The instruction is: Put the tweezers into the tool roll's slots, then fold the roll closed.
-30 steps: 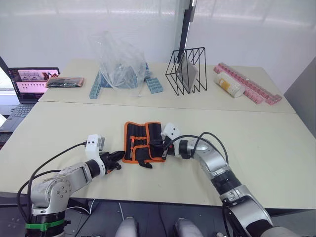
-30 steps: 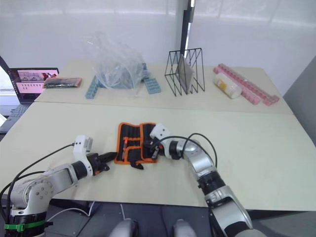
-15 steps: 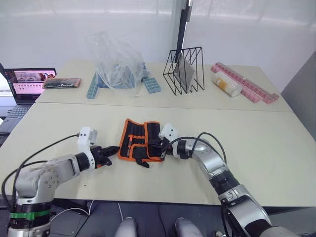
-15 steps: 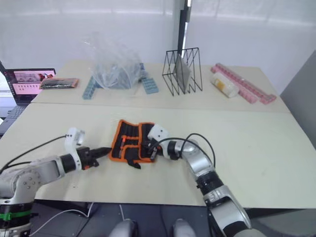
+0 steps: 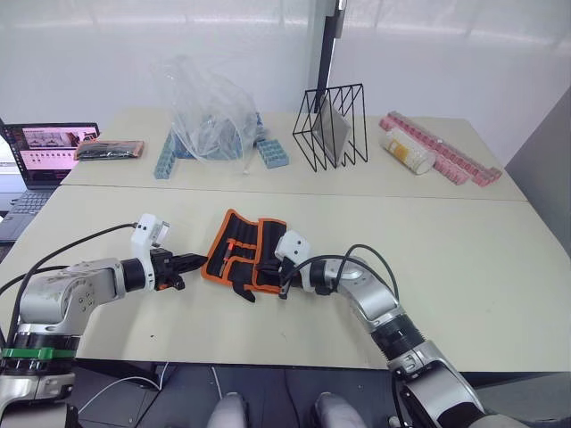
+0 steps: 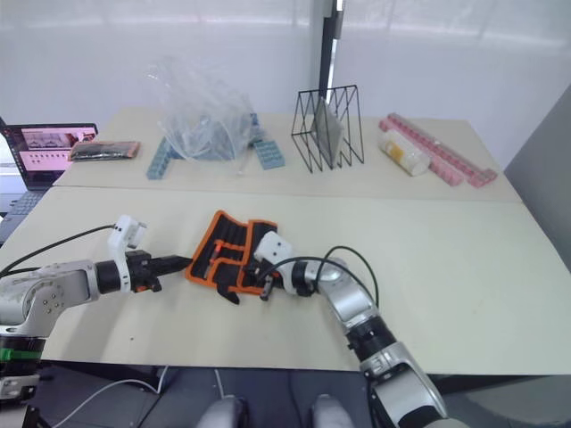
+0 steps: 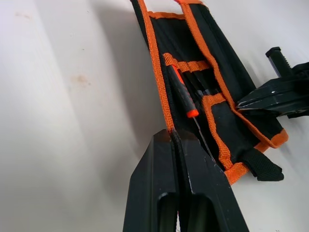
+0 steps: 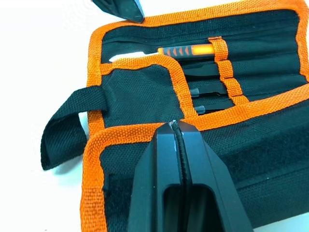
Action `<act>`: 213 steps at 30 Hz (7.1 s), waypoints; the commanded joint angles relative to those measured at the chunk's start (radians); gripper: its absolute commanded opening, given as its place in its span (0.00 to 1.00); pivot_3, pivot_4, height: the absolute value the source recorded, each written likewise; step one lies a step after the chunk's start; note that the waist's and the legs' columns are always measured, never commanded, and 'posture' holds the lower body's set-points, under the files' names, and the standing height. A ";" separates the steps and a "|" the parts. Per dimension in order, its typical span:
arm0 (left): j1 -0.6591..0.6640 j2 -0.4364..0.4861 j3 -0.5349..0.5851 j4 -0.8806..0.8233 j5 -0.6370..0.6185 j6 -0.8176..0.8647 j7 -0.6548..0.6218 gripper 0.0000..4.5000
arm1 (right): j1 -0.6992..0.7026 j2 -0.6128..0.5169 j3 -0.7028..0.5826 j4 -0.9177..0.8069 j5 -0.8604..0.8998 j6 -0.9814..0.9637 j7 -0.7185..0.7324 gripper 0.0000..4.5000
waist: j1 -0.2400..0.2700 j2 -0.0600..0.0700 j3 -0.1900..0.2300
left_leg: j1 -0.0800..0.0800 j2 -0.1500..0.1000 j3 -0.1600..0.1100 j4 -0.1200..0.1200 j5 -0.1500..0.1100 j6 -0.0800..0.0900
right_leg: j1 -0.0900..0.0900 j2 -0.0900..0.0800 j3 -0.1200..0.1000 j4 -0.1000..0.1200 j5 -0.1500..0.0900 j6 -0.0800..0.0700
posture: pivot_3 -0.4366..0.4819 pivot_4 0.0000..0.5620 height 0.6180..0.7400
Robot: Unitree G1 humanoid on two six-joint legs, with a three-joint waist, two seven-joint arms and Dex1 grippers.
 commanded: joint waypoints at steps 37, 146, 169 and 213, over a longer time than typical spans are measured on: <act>-0.101 -0.360 -0.129 -0.106 0.056 0.042 0.087 0.00 | -0.012 -0.015 -0.079 0.032 0.019 0.032 -0.044 0.00 | 0.021 0.000 0.000 | 0.000 -0.003 -0.002 0.003 0.001 -0.002 | 0.003 -0.002 0.000 0.002 0.000 0.000 | 0.48 0.27 0.74; -0.060 -0.365 -0.341 0.291 0.519 -0.739 -0.250 0.01 | -0.298 0.024 -0.141 0.779 -0.034 -0.012 -0.110 0.00 | -0.010 0.013 -0.022 | 0.043 -0.002 -0.002 -0.005 -0.002 0.006 | 0.052 0.000 0.002 -0.022 -0.007 0.008 | 0.48 0.27 0.74; -0.041 -0.350 -0.319 0.248 0.520 -0.727 -0.233 0.01 | -0.420 0.070 -0.225 0.963 -0.064 -0.127 -0.167 0.00 | -0.003 0.013 -0.022 | 0.039 -0.003 -0.002 -0.012 -0.003 0.006 | 0.049 0.000 0.003 -0.027 -0.004 0.003 | 0.48 0.27 0.74; 0.414 -0.060 0.407 -0.285 0.178 -0.449 -0.079 0.54 | 0.442 -0.404 -0.654 -0.432 0.294 0.191 -0.038 0.00 | 0.007 0.005 0.003 | -0.008 -0.005 -0.004 -0.013 0.000 0.003 | 0.000 -0.003 0.002 -0.019 -0.002 0.000 | 0.48 0.27 0.74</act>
